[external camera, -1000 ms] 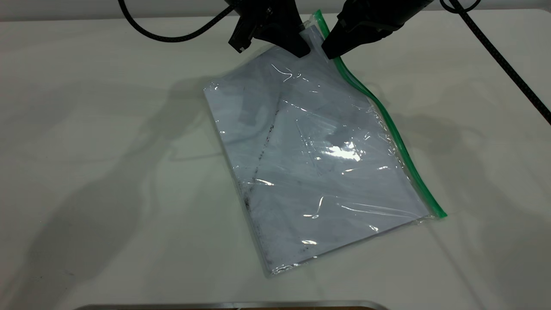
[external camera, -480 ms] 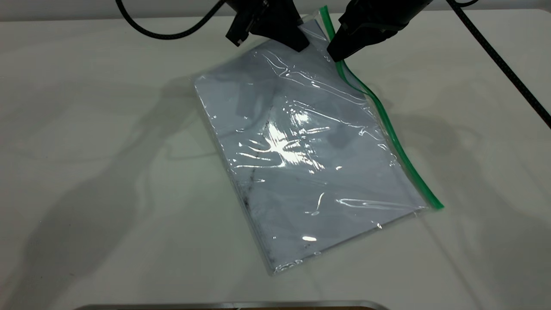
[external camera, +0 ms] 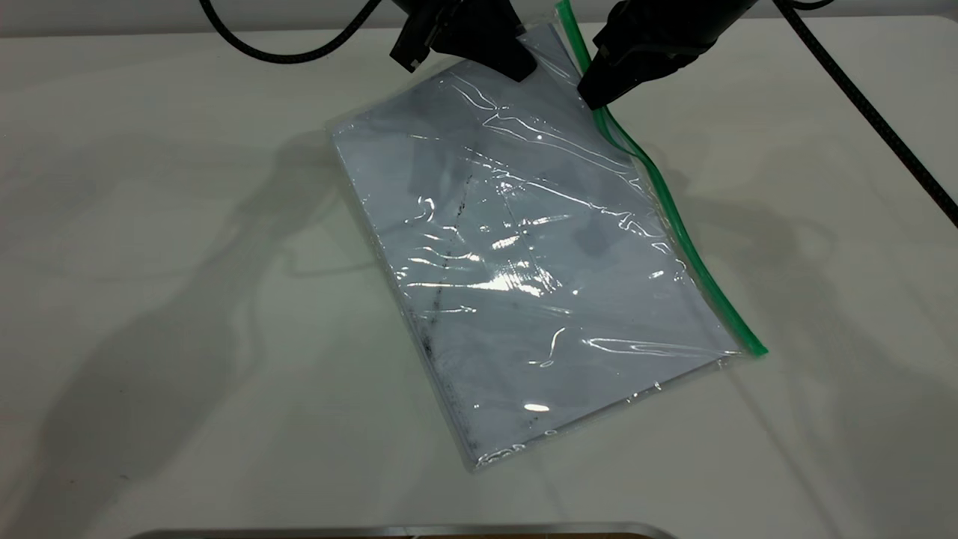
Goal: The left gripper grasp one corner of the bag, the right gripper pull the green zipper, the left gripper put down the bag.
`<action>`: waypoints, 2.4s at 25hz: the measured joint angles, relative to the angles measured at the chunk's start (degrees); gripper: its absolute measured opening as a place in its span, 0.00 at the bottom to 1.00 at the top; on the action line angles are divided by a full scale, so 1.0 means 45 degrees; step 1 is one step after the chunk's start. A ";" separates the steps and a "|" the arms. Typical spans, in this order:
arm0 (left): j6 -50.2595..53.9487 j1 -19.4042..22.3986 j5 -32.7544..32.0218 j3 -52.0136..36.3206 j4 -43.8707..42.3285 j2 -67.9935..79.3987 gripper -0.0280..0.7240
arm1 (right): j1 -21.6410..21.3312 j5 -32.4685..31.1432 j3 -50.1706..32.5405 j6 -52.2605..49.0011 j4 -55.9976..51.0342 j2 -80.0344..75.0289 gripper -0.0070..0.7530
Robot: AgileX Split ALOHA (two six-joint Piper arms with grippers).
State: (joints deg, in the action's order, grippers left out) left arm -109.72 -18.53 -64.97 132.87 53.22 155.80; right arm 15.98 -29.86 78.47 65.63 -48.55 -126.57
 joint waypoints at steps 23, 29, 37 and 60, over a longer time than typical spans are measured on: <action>0.1824 0.0825 -0.0413 0.1010 -0.1653 -0.0064 0.11 | -0.1096 -0.2299 -0.0014 -0.3012 0.3752 -0.0051 0.06; 0.2616 0.0868 -0.0400 0.1010 -0.3321 -0.0064 0.11 | -0.1284 -0.4187 -0.0014 -0.3866 0.5251 -0.0051 0.06; 0.2804 0.0851 -0.0400 0.1010 -0.3952 -0.0064 0.11 | -0.1294 -0.5776 -0.0014 -0.6050 0.7739 -0.0051 0.06; 0.9242 0.0736 0.0042 0.2603 -0.7204 -0.0064 0.84 | -0.1322 -0.1649 -0.0125 -0.6446 0.7912 0.0572 0.78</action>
State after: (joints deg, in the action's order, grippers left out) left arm -68.13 -15.22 -64.79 144.58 20.80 155.51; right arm 10.03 -37.29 77.90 36.63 -12.94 -123.99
